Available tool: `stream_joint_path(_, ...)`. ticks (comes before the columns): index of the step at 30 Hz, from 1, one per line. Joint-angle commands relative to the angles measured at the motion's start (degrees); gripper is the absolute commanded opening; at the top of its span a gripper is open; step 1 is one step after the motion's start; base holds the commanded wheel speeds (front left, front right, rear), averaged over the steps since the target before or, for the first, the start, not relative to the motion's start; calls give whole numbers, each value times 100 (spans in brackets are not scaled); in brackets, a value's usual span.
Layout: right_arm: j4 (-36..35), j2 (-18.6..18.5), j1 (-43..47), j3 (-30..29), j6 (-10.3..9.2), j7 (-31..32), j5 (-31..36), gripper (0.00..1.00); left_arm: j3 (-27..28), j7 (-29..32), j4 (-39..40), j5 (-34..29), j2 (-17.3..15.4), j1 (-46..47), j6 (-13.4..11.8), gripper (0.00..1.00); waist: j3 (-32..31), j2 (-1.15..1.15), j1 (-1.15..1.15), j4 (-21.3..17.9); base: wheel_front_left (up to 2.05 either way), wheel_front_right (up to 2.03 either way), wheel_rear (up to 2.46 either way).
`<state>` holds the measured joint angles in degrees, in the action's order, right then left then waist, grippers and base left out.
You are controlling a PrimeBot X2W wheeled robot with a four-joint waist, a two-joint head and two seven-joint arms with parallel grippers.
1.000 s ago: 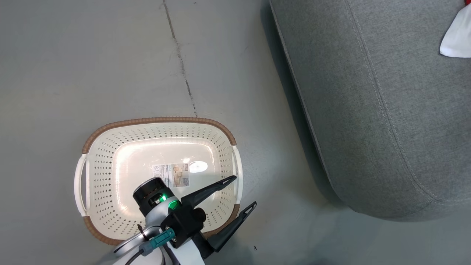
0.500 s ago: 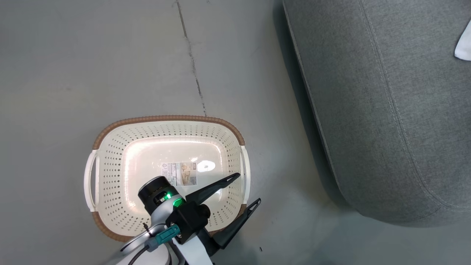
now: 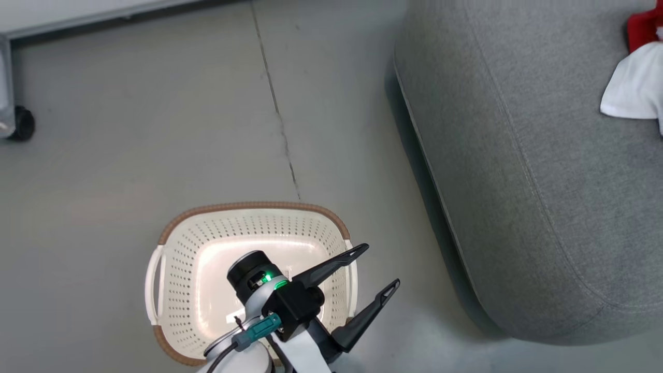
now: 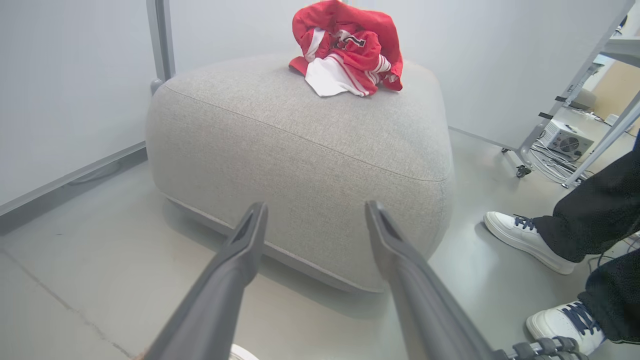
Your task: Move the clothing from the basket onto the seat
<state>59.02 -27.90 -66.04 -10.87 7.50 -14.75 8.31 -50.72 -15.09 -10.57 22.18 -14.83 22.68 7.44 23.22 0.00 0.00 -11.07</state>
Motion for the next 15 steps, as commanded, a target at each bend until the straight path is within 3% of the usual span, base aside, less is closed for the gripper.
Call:
stream_joint_path(1,-260,-21,153,125,-1,-50,-190,100,30,-5,-38,44,41,-69,7,100,-339,0,0,106,0,0,0)
stream_joint_path(11,-2568,31,1508,976,-1,-54,-1190,100,214,-6,-189,166,393,-477,6,100,-1205,0,0,367,0,0,0)
stream_joint_path(15,-3145,350,2207,1022,0,-43,-1829,100,430,-5,-234,198,541,-743,7,100,-1588,0,0,485,0,0,0)
